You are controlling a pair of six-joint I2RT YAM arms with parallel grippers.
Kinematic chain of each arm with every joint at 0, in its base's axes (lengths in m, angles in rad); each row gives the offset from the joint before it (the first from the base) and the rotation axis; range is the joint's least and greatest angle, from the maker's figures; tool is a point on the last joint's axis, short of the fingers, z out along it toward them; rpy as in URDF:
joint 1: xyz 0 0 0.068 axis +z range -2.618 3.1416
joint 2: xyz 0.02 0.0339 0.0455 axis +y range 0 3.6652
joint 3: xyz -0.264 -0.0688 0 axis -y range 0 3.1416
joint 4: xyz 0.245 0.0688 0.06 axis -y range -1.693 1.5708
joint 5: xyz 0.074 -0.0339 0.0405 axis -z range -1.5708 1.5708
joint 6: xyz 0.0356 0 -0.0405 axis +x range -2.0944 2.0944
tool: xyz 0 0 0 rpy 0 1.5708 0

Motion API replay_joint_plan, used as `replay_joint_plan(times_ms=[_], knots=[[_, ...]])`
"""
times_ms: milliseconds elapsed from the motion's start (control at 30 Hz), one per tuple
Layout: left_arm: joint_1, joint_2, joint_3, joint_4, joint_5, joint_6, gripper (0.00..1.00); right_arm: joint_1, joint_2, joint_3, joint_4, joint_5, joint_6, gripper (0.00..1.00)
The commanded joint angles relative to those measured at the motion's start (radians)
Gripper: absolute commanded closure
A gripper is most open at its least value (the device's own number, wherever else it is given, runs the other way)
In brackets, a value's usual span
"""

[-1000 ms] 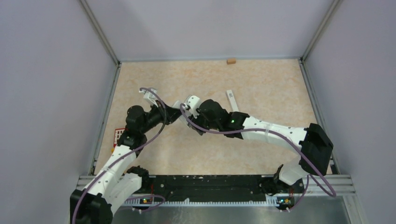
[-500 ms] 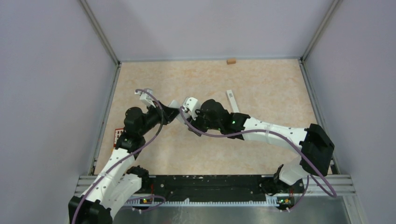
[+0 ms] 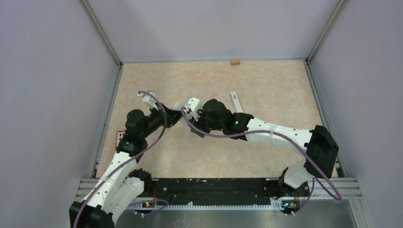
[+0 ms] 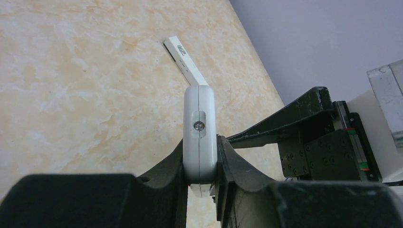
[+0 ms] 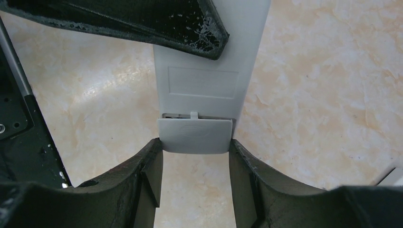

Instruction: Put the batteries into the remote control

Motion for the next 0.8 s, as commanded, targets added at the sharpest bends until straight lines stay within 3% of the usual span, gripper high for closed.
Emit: replay_joint_plan(times_ms=[0, 767], knots=[[-0.002, -0.016, 0.019, 0.064, 0.041, 0.027, 1.00, -0.001, 0.011, 0.059, 0.002, 0.007, 0.003, 0.57], [-0.002, -0.050, 0.019, 0.030, -0.003, 0.062, 1.00, -0.001, 0.014, 0.067, 0.007, -0.005, 0.004, 0.57]])
